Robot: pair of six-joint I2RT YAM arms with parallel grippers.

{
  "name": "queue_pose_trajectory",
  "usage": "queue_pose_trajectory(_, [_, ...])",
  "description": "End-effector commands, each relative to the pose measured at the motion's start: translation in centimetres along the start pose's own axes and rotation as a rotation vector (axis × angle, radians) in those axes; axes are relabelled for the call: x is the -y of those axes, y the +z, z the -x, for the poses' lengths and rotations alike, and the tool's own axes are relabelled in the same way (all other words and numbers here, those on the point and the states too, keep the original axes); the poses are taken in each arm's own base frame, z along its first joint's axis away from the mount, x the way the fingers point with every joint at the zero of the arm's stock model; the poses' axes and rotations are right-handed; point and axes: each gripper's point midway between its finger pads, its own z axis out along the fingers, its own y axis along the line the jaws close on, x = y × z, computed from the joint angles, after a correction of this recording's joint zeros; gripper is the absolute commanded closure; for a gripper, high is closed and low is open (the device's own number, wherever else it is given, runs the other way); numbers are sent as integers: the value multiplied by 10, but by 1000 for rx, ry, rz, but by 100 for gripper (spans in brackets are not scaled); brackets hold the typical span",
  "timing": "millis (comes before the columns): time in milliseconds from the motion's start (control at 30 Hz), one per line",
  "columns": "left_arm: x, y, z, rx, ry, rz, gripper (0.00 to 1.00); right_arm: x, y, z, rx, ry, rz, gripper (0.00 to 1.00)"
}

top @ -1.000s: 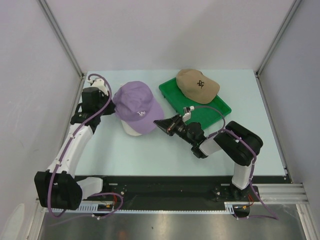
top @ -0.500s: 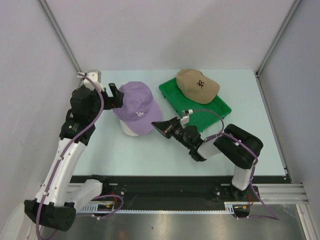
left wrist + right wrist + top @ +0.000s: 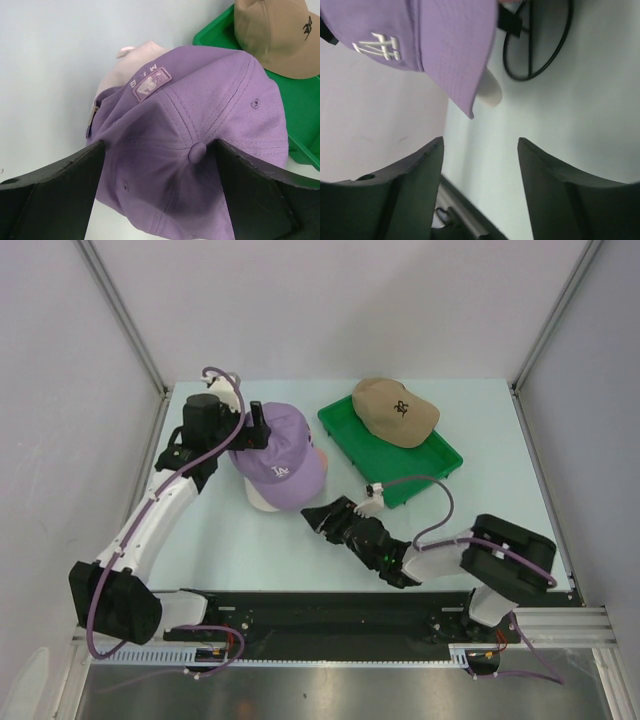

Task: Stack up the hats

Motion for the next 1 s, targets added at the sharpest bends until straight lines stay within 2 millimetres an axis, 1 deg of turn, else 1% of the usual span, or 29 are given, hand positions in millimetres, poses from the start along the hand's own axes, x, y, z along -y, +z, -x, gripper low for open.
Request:
queue_pose_trajectory(0, [9,9,-11,-59,89,-73,4,-18,-30,54,255,-267,-93,27])
queue_pose_trajectory(33, [13,9,-11,-63,96,-97,5,-21,-36,61,275,-356,-106,25])
queue_pose_trajectory(67, [15,9,-12,-69,104,-111,5,-24,-41,66,293,-391,-113,24])
queue_pose_trajectory(100, [16,8,-13,-70,129,-120,5,-34,-49,80,324,-405,-105,22])
queue_pose_trajectory(133, [17,6,-14,-70,142,-128,5,-33,-53,89,338,-486,-124,21])
queue_pose_trajectory(167, [20,4,-14,-66,152,-142,5,-36,-56,100,352,-510,-131,20])
queue_pose_trajectory(200, [23,-1,-9,-41,173,-152,5,-30,-56,114,349,-556,-178,20])
queue_pose_trajectory(233, [24,-3,-10,-37,199,-163,4,-40,-61,130,372,-549,-176,20])
queue_pose_trajectory(267, [28,-6,-10,-31,213,-175,4,-42,-63,142,374,-601,-186,20])
queue_pose_trajectory(300, [29,-8,-9,-25,237,-182,3,-42,-64,149,341,-626,-216,20])
queue_pose_trajectory(333, [31,-10,-9,-22,249,-191,3,-40,-67,177,379,-619,-251,20])
queue_pose_trajectory(400, [35,-10,-13,-38,273,-203,3,-38,-68,195,342,-639,-284,21])
queue_pose_trajectory(433, [35,-8,-14,-50,278,-200,3,-30,-71,218,374,-632,-321,20])
queue_pose_trajectory(467, [33,-7,-16,-60,278,-187,3,-28,-70,229,376,-645,-328,21])
queue_pose_trajectory(500, [29,-7,-14,-58,275,-157,3,-22,-69,232,340,-645,-336,21])
queue_pose_trajectory(533, [25,-9,-11,-46,271,-134,2,-25,-68,242,346,-636,-330,21])
queue_pose_trajectory(567, [23,-11,-7,-28,268,-115,2,-12,-69,266,371,-624,-366,21])
queue_pose_trajectory(600, [20,-14,-2,-11,258,-96,0,-14,-63,265,322,-618,-323,21])
queue_pose_trajectory(633, [15,-17,1,7,254,-60,0,-15,-60,277,324,-605,-317,21])
queue_pose_trajectory(667, [15,-25,11,47,251,-54,0,0,-56,294,322,-584,-353,21])
queue_pose_trajectory(700, [15,-29,14,63,243,-50,0,6,-49,293,264,-558,-333,21])
queue_pose_trajectory(733, [16,-33,18,84,241,-52,0,11,-46,298,252,-536,-333,21])
queue_pose_trajectory(767, [18,-42,27,117,235,-59,0,14,-43,304,247,-527,-326,21])
queue_pose_trajectory(800, [20,-45,29,128,228,-64,0,29,-39,317,249,-508,-347,21])
queue_pose_trajectory(867, [23,-51,35,151,223,-78,0,44,-35,325,241,-477,-356,20])
queue_pose_trajectory(900, [24,-55,37,161,217,-81,0,61,-32,333,236,-449,-372,21])
queue_pose_trajectory(933, [23,-56,38,167,213,-73,0,71,-31,336,233,-409,-378,21])
queue_pose_trajectory(967, [22,-56,38,169,213,-70,0,75,-27,336,220,-388,-347,21])
